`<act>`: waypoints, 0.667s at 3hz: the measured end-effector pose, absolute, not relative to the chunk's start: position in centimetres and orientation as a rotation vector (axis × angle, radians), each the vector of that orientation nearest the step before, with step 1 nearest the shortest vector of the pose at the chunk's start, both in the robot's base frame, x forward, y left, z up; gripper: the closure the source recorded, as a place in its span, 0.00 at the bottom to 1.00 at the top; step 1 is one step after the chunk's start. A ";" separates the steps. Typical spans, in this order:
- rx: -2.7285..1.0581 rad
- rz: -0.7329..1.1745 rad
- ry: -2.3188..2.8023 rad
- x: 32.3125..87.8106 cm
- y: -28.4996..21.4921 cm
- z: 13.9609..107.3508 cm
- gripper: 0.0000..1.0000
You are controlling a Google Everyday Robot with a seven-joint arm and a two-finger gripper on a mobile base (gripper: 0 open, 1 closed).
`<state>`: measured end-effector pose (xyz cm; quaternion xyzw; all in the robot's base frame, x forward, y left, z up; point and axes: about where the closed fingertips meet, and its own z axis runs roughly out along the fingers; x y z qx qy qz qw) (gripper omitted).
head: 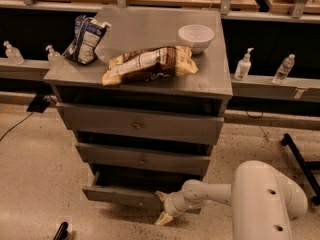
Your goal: Open bottom drawer
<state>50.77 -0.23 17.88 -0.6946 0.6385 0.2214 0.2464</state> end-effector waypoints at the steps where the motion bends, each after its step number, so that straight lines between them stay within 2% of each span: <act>1: -1.911 0.622 1.702 50.2 -0.3 18.8 0.36; 2: -1.911 0.622 1.701 50.3 -0.3 18.8 0.21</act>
Offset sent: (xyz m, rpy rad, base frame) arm 0.0066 -0.0087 0.0424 0.1045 -0.0469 0.1407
